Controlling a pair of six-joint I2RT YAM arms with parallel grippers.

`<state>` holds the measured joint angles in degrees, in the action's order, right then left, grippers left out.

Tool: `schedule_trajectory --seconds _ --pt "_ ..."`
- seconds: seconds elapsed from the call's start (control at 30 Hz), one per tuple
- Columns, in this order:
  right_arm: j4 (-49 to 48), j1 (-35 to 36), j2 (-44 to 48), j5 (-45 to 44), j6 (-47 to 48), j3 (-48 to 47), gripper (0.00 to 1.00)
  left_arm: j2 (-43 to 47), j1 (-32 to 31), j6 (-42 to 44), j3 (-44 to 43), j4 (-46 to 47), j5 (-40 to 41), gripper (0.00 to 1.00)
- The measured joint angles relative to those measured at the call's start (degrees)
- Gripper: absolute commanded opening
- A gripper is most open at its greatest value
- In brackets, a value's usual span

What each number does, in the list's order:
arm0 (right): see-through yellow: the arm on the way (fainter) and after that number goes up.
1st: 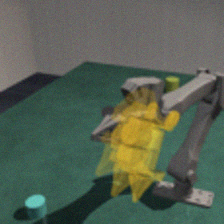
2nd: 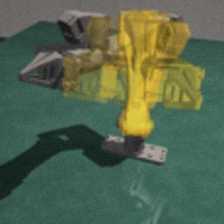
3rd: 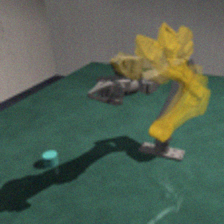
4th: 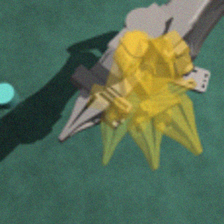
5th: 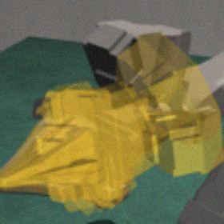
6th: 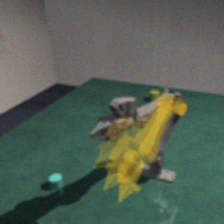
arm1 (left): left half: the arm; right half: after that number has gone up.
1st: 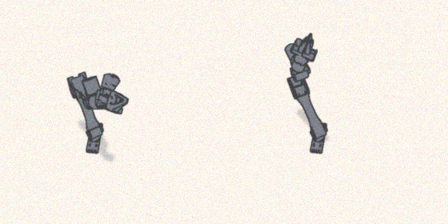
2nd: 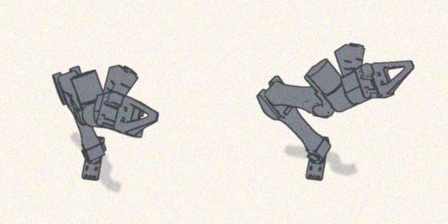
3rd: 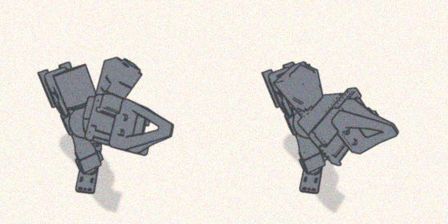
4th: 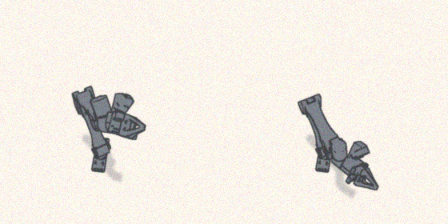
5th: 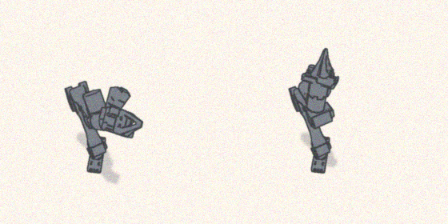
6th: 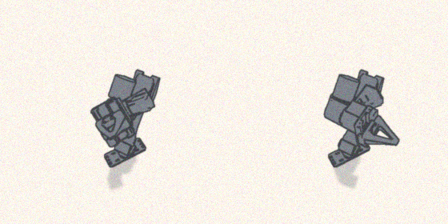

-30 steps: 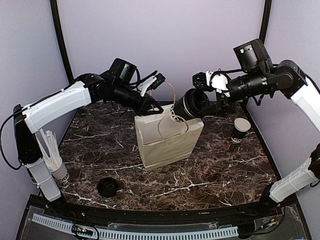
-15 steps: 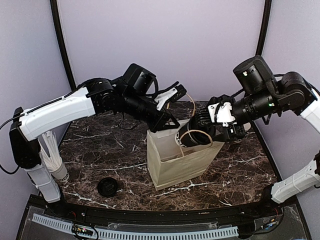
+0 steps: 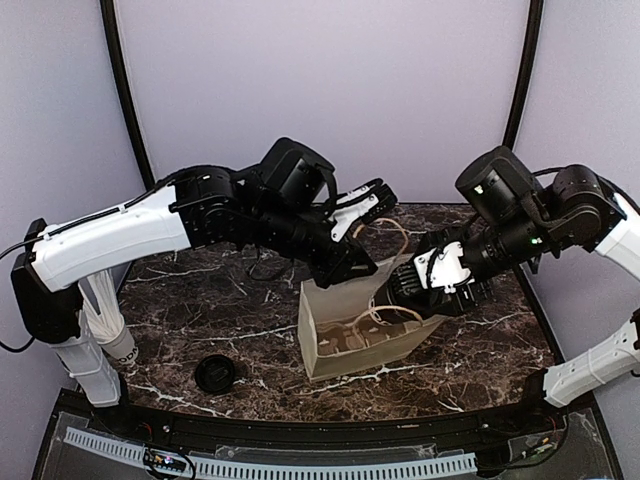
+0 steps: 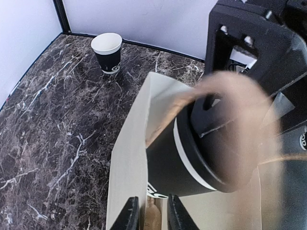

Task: Pack the takeout coffee

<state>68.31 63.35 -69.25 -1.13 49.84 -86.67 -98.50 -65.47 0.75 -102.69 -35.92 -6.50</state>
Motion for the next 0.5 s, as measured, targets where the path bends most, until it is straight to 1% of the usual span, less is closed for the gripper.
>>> schedule_trajectory --seconds 0.03,0.07,0.13,0.2,0.23,0.27,0.33,0.43,0.5 --pt "0.3 0.3 0.0 -0.1 0.0 0.3 0.26 0.0 -0.1 -0.1 0.0 0.1 0.0 0.36" --pt "0.7 0.9 0.0 -0.5 0.0 0.6 0.26 0.0 -0.2 -0.2 0.0 0.1 0.1 0.40" --pt "1.2 1.6 0.0 -1.2 0.1 0.9 0.26 0.0 -0.3 -0.3 0.0 0.2 0.0 0.51" --pt "1.3 2.1 0.0 -1.9 0.1 1.3 0.25 0.0 -0.4 0.2 0.0 0.2 0.0 0.58" --pt "1.5 2.3 0.1 -2.2 0.2 1.5 0.25 0.0 -0.5 0.1 -0.2 0.1 -0.1 0.60" --pt "1.7 2.4 0.1 -2.5 0.3 1.6 0.25 0.0 -0.5 0.1 -0.5 0.0 -0.2 0.65" --pt "1.9 2.6 0.2 -3.1 0.5 2.0 0.25 0.1 -0.8 0.3 -1.4 -0.4 -0.4 0.71" --pt "2.3 2.9 0.7 -4.3 0.9 3.0 0.24 1.7 -1.4 0.3 -2.7 -0.6 -1.7 0.74" --pt "2.5 3.2 1.0 -5.2 1.1 3.7 0.24 4.0 -1.6 0.6 -2.6 -0.5 -2.2 0.81"
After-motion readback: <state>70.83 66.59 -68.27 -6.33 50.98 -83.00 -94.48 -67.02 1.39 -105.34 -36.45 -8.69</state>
